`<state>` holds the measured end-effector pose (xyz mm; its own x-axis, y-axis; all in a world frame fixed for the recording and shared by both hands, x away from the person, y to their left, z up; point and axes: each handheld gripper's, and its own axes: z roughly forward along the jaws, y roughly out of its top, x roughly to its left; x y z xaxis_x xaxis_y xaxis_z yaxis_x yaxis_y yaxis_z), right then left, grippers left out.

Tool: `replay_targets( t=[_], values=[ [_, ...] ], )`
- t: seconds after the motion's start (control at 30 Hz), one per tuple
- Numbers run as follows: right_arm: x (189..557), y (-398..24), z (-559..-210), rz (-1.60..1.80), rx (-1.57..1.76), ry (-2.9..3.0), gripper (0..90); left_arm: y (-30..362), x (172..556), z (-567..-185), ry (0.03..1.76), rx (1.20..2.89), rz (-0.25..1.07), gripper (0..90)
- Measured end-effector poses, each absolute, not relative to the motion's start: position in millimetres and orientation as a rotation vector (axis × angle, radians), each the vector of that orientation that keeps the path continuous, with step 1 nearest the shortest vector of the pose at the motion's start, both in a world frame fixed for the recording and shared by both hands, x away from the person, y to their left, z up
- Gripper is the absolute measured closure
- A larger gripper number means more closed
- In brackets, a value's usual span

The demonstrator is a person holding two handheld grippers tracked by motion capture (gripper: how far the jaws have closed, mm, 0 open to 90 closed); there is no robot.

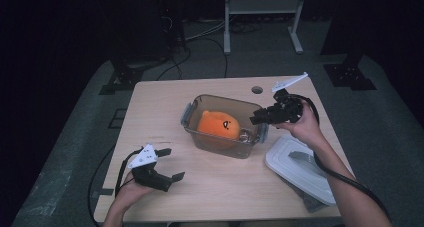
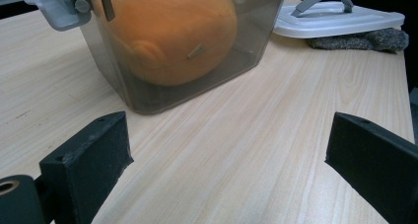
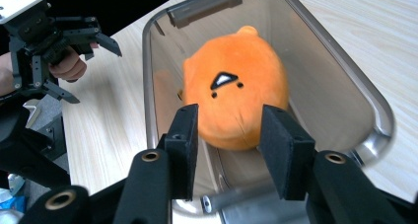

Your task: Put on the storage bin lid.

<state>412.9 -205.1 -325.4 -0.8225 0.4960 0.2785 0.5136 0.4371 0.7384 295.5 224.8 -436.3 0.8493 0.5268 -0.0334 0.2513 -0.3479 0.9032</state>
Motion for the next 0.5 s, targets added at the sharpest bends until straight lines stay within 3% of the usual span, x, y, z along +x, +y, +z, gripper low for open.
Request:
replay_targets(
  t=[0.5],
  values=[
    [387.9,-261.6,-339.9,-1.436,-1.008,-2.616,48.3,225.0,295.4,-437.1,0.580,1.946,0.317,2.6]
  ],
)
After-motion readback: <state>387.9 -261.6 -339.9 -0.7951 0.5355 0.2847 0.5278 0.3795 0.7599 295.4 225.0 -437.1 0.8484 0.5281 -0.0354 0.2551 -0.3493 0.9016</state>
